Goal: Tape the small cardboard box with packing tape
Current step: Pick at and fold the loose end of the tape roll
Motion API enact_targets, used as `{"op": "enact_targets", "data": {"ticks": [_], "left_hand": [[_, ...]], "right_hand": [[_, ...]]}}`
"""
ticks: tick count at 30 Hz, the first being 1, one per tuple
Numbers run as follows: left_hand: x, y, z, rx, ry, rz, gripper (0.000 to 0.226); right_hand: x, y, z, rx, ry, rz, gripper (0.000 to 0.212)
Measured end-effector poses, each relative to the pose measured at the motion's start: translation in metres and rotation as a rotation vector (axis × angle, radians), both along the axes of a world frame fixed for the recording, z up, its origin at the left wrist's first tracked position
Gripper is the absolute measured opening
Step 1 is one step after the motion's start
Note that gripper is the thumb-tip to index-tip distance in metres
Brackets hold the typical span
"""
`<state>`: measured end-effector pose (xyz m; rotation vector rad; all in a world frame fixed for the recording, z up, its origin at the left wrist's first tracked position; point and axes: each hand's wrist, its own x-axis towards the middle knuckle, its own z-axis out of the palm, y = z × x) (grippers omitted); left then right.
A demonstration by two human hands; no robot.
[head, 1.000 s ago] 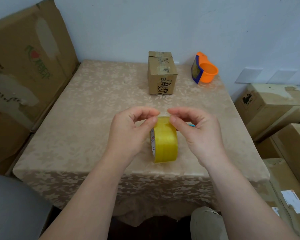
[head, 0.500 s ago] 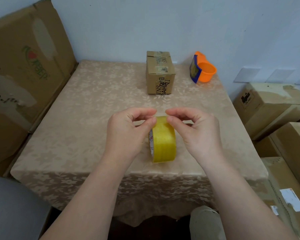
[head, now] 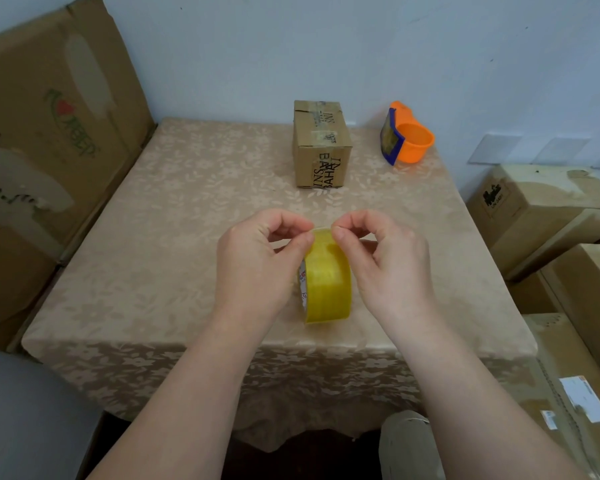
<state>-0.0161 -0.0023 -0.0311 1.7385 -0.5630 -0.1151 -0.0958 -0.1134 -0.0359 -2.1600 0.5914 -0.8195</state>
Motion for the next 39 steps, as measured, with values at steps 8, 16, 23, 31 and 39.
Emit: {"op": "enact_targets", "data": {"ticks": [8, 16, 23, 31, 39], "left_hand": [[0.0, 0.001, 0.003, -0.014, 0.014, -0.025, 0.026], [-0.003, 0.0, 0.008, 0.036, -0.08, -0.04, 0.033], [-0.002, -0.001, 0.007, 0.117, -0.261, -0.088, 0.016], [-0.002, -0.004, 0.005, 0.176, -0.337, -0.065, 0.01], [0.0, -0.002, 0.005, 0.187, -0.298, -0.036, 0.005]], "right_hand": [[0.002, 0.004, 0.0, 0.024, -0.014, 0.008, 0.006], [0.002, 0.004, -0.002, 0.035, -0.027, -0.007, 0.008], [0.002, 0.007, -0.001, 0.015, -0.03, -0.003, 0.013], [0.001, 0.007, -0.002, -0.005, -0.022, -0.002, 0.013], [0.001, 0.007, -0.003, 0.004, -0.017, -0.022, 0.008]]}}
